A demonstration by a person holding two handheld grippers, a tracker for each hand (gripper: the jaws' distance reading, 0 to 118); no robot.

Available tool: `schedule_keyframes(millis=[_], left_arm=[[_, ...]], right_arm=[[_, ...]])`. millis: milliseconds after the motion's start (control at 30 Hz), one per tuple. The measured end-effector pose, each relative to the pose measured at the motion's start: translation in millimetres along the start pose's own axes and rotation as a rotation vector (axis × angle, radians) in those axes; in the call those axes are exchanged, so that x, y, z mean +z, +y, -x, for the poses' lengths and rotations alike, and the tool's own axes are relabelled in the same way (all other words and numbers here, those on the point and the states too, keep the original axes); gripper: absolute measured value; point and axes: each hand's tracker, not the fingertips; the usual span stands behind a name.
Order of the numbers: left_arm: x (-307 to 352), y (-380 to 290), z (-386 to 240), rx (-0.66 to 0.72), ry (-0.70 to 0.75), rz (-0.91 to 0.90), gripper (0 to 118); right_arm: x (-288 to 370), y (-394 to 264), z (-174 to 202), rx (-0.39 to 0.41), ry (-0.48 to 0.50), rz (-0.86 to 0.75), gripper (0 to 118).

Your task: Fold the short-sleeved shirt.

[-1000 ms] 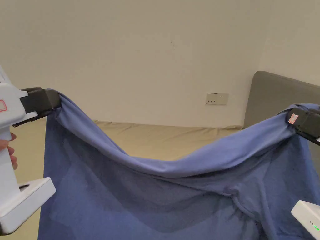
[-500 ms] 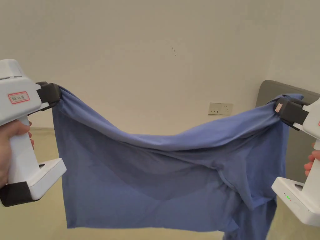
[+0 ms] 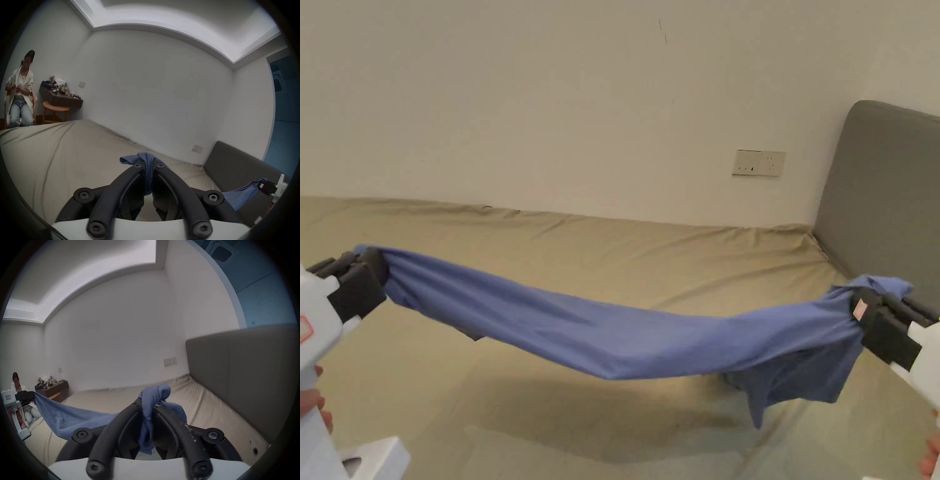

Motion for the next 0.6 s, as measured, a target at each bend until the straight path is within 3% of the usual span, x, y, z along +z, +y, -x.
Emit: schedule_keyframes(millis=[233, 367, 467, 600], left_arm=[[111.4, -81.9, 35.5, -0.032, 0.089, 0.229, 7], [157.6, -114.5, 65.1, 0.037, 0.127, 0.36, 7], [166.2, -151.5, 85.6, 0.023, 0.168, 0.497, 7], [160.4, -197.0, 100.3, 0.02, 0.237, 0.706, 7]], right_arm=[[82.3, -88.2, -16.5, -0.069, -0.016, 0.219, 11], [136.2, -115.5, -15.6, -0.086, -0.023, 0.317, 11], [158.3, -143.3, -14.7, -0.058, -0.075, 0.394, 11], [151.4, -206.1, -44.4, -0.137, -0.175, 0.594, 11]])
